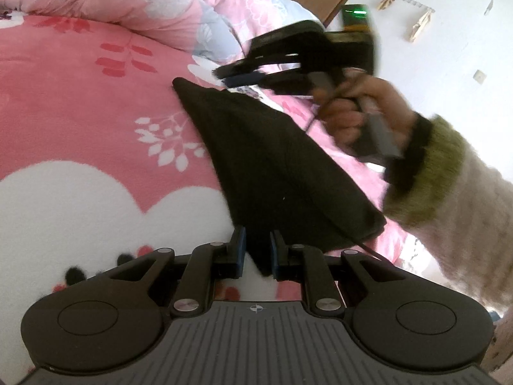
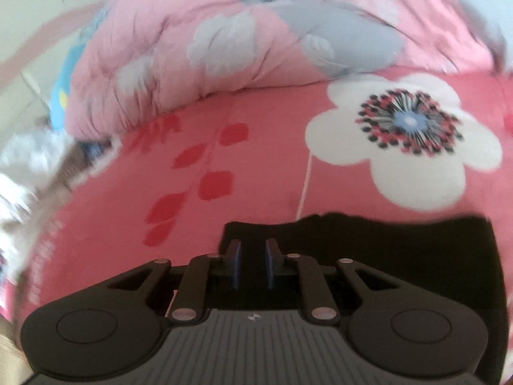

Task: Fold clothes

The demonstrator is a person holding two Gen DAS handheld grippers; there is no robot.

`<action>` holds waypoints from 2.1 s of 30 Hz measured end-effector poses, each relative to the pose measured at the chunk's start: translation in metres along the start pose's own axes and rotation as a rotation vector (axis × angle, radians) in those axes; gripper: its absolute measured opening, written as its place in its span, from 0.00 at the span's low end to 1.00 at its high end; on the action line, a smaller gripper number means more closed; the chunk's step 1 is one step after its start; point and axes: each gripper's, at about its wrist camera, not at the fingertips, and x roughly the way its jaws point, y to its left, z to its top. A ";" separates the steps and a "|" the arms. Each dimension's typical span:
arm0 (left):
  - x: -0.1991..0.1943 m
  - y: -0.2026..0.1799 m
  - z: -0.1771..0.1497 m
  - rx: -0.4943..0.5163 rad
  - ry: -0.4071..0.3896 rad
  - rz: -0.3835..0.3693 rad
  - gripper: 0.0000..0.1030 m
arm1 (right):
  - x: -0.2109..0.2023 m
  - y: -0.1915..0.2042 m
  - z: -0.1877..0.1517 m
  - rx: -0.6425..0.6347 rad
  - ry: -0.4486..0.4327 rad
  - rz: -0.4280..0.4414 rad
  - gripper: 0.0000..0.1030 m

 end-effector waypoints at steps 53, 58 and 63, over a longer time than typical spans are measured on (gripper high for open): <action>0.022 -0.046 0.025 0.191 0.041 0.124 0.15 | -0.168 -0.035 -0.209 -0.127 -0.341 -0.060 0.12; 0.024 -0.039 0.018 0.151 0.063 0.113 0.15 | -0.197 -0.099 -0.224 0.101 -0.328 -0.265 0.04; 0.025 -0.039 0.020 0.156 0.073 0.117 0.15 | -0.234 -0.126 -0.231 0.255 -0.430 -0.323 0.04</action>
